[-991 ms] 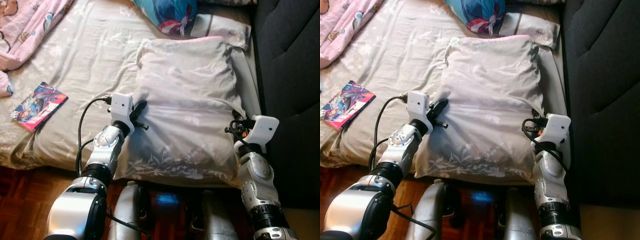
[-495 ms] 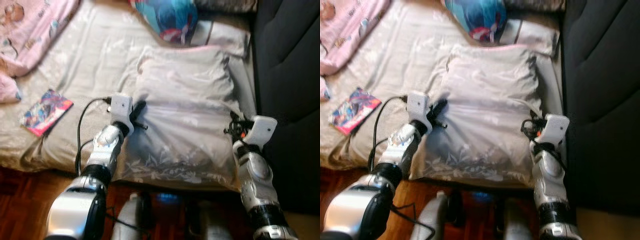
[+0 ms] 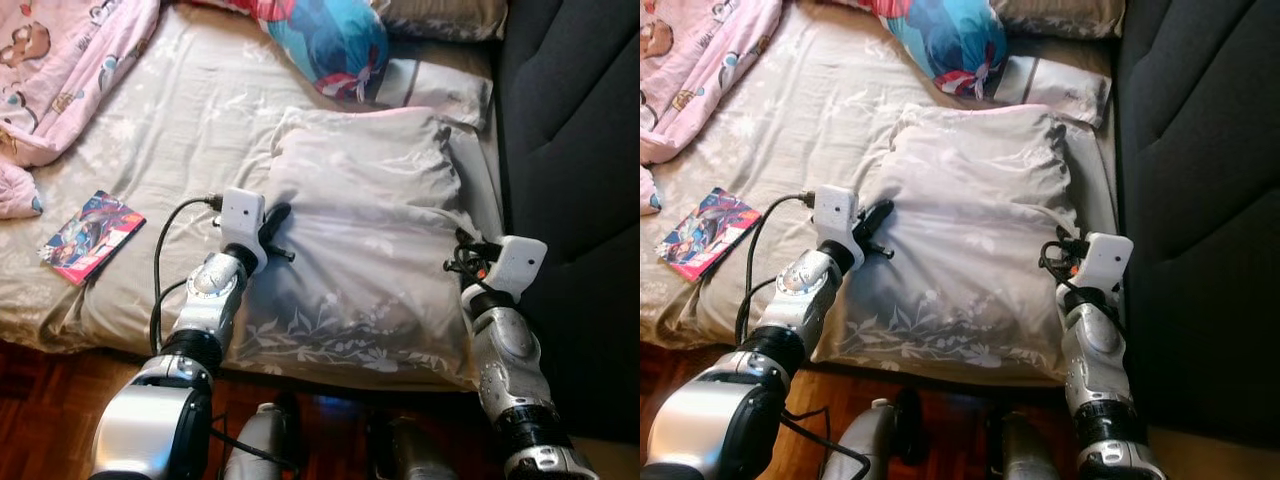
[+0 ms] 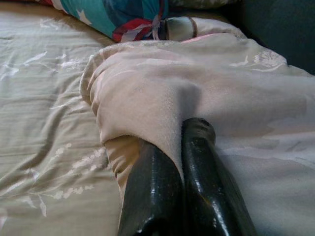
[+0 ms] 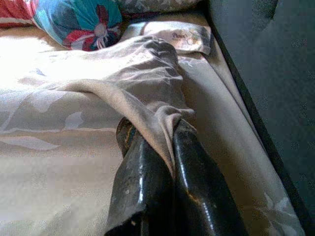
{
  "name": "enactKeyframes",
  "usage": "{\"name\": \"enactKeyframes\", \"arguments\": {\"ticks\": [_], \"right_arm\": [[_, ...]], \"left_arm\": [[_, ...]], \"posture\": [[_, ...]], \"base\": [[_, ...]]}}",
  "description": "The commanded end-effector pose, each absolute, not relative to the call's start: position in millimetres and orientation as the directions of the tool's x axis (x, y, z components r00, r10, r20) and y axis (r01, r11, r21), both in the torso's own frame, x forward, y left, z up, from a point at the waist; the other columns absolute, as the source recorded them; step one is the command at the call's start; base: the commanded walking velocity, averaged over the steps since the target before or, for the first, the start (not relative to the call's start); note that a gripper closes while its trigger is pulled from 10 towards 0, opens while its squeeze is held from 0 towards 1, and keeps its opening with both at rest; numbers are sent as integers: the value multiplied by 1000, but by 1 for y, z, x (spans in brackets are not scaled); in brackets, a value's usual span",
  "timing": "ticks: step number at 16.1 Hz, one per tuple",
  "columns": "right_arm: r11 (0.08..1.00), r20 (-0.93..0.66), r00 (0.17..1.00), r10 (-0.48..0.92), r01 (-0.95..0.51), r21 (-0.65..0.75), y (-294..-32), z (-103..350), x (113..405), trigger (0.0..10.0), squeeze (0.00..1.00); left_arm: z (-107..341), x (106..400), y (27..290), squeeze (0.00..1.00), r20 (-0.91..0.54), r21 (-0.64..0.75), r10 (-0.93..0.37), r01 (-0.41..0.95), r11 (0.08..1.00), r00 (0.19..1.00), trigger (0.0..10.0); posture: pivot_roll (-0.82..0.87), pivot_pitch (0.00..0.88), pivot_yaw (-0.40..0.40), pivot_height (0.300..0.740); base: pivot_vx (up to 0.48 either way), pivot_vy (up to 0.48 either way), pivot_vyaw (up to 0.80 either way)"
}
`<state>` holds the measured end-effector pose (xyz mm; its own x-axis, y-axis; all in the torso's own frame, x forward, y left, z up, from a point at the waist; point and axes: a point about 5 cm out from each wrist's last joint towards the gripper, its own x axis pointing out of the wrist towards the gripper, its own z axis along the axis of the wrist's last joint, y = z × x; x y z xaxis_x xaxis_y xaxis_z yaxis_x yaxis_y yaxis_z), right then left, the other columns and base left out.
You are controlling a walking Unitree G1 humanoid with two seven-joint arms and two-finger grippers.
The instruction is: Clean up the room
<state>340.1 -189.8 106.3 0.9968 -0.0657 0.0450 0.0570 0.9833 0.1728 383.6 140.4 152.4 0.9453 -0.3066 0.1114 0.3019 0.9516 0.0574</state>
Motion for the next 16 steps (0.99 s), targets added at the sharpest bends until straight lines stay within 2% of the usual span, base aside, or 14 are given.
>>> {"name": "enactKeyframes", "arguments": {"ticks": [1, 2, 3, 5, 7, 9, 11, 13, 15, 16], "right_arm": [[968, 18, 984, -179, 173, 182, -218, 96, 331, 10000, 0], [968, 6, 983, -182, 178, 178, -219, 93, 331, 10000, 0], [975, -30, 980, -195, 197, 99, -222, 88, 331, 10000, 0], [972, -10, 977, -215, 215, 96, -226, 94, 336, 10000, 0], [969, 52, 970, -236, 231, 87, -232, 112, 346, 10000, 0], [963, 191, 944, -268, 262, 55, -239, 146, 357, 10000, 0], [955, 281, 915, -291, 293, 35, -245, 170, 363, 10000, 0], [939, 377, 869, -321, 344, 9, -255, 193, 364, 10000, 0], [893, 529, 757, -383, 450, 1, -272, 225, 353, 10000, 0], [854, 619, 671, -408, 521, -1, -284, 243, 341, 10000, 0]], "left_arm": [[148, 380, 176, 0, 116, 30, -145, 143, 989, 983, 10000], [145, 380, 177, 0, 110, 22, -140, 138, 990, 984, 10000], [134, 377, 183, 0, 58, -27, -100, 102, 994, 993, 10000], [129, 378, 192, 0, 3, -38, -15, 15, 999, 1000, 10000], [154, 388, 185, 0, 89, -43, -23, 27, 999, 996, 10000], [195, 400, 169, 0, 226, 4, -75, 76, 997, 971, 10000], [217, 405, 158, 0, 297, 5, -99, 102, 995, 950, 10000], [238, 408, 147, 0, 375, -20, -119, 137, 990, 919, 10000], [253, 409, 134, 0, 431, -52, -136, 175, 983, 892, 10000], [260, 409, 126, 0, 458, -70, -149, 203, 977, 876, 10000]], "posture": [[17, 186, 23, 740], [18, 183, 23, 740], [17, 177, 22, 740], [18, 172, 24, 740], [13, 169, 27, 740], [10, 165, 33, 740], [5, 161, 39, 740], [1, 165, 44, 740], [-14, 171, 52, 740], [-27, 174, 56, 740]], "base": [[0, 0, 0], [0, 0, 0], [0, 0, 0], [0, 0, 0], [0, 0, 0], [0, 0, 0], [0, 0, 0], [0, 0, 0], [0, 0, 0], [0, 0, 0]]}}
